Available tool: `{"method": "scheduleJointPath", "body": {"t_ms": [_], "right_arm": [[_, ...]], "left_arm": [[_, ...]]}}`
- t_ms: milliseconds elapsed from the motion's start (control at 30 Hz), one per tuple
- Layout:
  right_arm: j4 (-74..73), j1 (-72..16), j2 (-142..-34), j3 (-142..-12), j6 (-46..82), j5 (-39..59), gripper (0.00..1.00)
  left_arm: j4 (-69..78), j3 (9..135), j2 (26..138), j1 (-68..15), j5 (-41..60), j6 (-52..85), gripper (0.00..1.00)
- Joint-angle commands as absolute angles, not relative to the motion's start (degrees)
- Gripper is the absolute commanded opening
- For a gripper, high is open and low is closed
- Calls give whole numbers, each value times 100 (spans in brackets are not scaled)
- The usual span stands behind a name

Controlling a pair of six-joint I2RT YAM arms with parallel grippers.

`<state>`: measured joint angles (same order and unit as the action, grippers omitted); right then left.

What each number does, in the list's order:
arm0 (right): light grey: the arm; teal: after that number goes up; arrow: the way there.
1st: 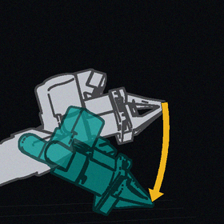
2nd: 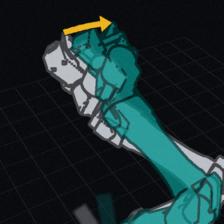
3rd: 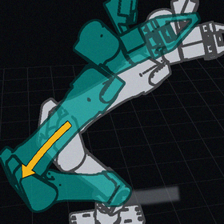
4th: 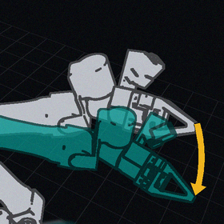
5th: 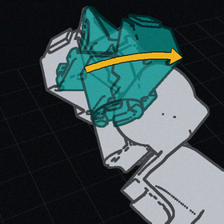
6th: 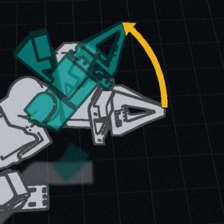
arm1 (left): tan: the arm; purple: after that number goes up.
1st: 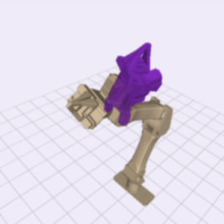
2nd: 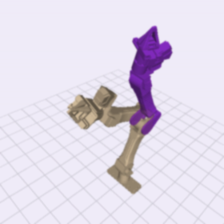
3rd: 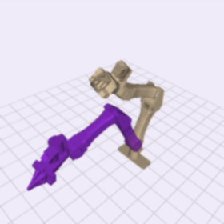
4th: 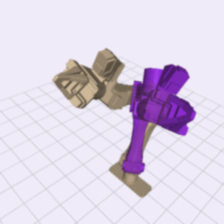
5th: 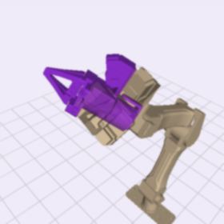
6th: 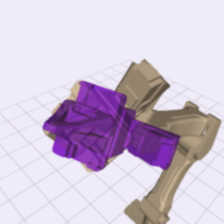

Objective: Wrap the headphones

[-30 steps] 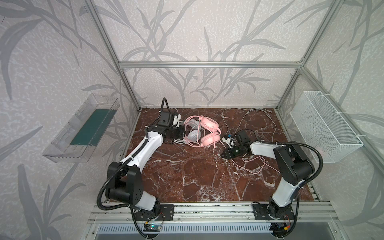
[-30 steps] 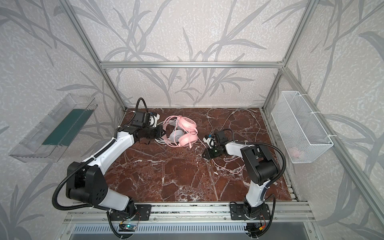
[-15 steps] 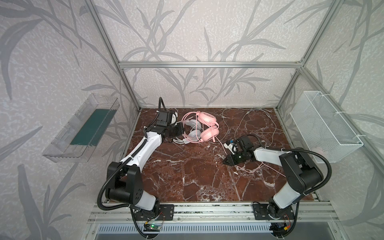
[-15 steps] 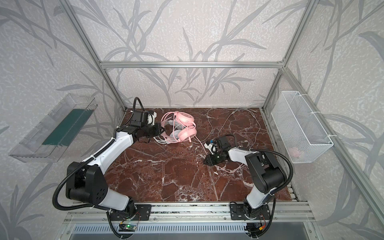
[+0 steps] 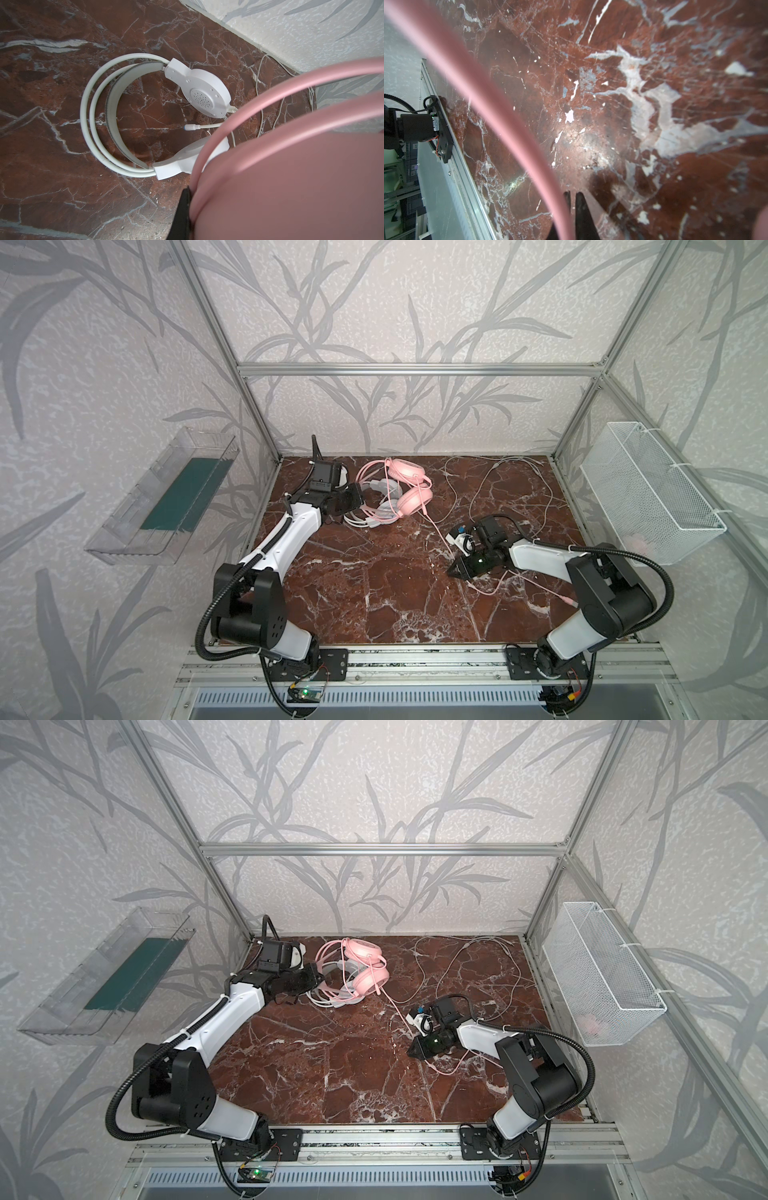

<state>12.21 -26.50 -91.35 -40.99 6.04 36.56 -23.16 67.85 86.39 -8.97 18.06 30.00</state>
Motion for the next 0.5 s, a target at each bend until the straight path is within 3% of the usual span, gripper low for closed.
{"method": "scheduleJointPath", "body": {"t_ms": [0,467], "right_arm": [[1651,-2813,-8842,-4266,441,3761,5],[3498,-4257,-8734,-5803,-666,3182,0]], "left_arm": [[-1933,6776,8578,-838,1666,3365,0],[-2220,6960,8622,-850,788,3945,0]]}}
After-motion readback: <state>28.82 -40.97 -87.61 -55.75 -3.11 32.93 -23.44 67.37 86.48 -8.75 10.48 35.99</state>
